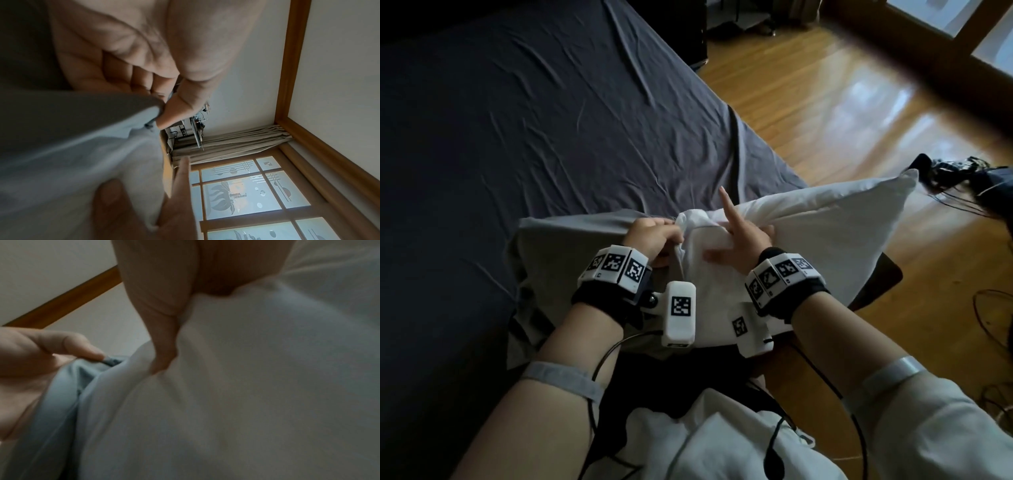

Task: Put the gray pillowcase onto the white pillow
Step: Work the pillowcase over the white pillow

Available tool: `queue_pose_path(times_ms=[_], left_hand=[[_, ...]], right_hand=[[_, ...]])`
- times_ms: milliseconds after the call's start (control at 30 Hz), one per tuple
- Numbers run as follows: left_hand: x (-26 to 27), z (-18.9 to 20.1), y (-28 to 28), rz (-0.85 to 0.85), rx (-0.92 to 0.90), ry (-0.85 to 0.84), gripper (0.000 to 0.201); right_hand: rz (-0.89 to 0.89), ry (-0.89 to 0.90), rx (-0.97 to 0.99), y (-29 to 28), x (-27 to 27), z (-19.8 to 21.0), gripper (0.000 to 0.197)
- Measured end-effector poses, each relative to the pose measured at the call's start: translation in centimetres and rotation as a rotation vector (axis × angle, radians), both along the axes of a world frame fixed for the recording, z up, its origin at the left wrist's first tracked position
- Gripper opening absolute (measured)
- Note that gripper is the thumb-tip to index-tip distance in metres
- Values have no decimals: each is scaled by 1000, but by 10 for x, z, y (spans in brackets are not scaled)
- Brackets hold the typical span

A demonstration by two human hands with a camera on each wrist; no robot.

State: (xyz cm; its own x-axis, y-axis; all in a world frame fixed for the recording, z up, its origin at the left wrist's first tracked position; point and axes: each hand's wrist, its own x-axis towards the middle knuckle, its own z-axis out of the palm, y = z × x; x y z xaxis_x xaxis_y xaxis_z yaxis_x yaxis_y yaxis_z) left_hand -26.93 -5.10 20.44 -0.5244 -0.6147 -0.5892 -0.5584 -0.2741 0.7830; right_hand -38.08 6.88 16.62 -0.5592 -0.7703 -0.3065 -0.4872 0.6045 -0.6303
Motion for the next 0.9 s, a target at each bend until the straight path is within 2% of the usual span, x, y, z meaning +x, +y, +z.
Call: queue_pose_path(times_ms=[167,200,267,300,400,467,500,567,633,700,767,833,900], left_hand=[[-5,1,5,-39,62,71,21],[-9,-1,7,-38,55,85,23],[-17,-6,15,-55,62,112,31],[-19,-10,20,-77,95,128,32],[-20,-14,22,-97,209,188,30],[-19,-17,13,-56,182,222,30],[-18,-20,6,-27,138,224,31],[-19,-25,-5,3,56,204,34],[-18,-29,-10,-1,42,191,35],[-17,-30,-10,-32,84,187,34],[-16,-28,-7,-59,140,197,34],[-15,-28,-6,-65,170,205,34],[-14,-29,-7,-70,193,210,35]], right_hand=[[-133,-191,-155,-9,19,-23,96],[-156,-279,-189,-11,23,-28,90],[-332,-549,-279,-15,23,-30,71],[-418,-616,-271,-16,21,-31,73],[-333,-494,-202,-8,7,-27,55],[-217,-378,-241,0,-2,-24,77],[-166,-264,-230,1,-4,-24,80],[-49,26,-118,5,-8,-22,73],[56,176,9,9,-7,-23,78],[79,209,57,10,-6,-26,81],[111,223,126,6,-4,-26,74],[139,211,147,0,0,-27,60],[103,185,77,-6,7,-27,40]])
